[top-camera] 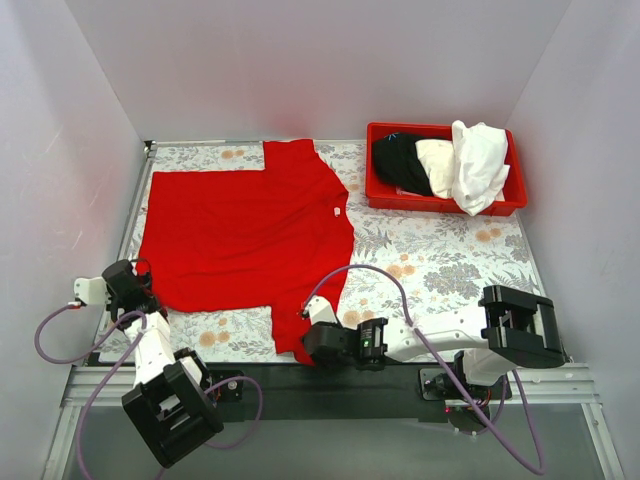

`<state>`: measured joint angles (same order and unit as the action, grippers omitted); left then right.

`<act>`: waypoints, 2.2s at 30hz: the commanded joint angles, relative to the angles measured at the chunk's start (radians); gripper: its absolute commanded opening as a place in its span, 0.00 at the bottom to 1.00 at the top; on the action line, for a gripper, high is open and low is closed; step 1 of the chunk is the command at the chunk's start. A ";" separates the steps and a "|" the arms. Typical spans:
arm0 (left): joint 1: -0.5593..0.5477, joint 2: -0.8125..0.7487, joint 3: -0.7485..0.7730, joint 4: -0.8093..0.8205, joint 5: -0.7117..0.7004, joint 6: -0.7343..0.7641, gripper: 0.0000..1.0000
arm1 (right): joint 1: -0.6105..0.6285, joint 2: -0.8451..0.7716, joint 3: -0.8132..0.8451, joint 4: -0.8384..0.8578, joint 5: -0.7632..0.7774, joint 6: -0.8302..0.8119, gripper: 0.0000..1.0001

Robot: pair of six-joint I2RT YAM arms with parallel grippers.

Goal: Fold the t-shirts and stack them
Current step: Fold the tshirt

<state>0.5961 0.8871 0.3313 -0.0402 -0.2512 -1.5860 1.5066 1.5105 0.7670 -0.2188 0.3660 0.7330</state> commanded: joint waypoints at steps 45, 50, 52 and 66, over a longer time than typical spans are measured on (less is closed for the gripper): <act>-0.035 0.006 0.124 -0.113 0.029 -0.008 0.00 | -0.364 -0.273 0.165 -0.091 0.142 -0.319 0.01; -0.036 0.074 0.156 -0.083 0.049 -0.009 0.00 | -0.494 -0.201 0.253 -0.045 0.064 -0.399 0.01; -0.036 0.093 0.179 -0.070 0.055 -0.009 0.00 | -0.541 -0.155 0.300 -0.037 0.041 -0.423 0.01; -0.036 0.325 0.350 -0.001 0.125 0.003 0.00 | -0.756 0.128 0.549 -0.025 -0.096 -0.518 0.01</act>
<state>0.5625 1.1812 0.6254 -0.0731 -0.1570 -1.5932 0.7895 1.5982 1.2388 -0.2779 0.3088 0.2527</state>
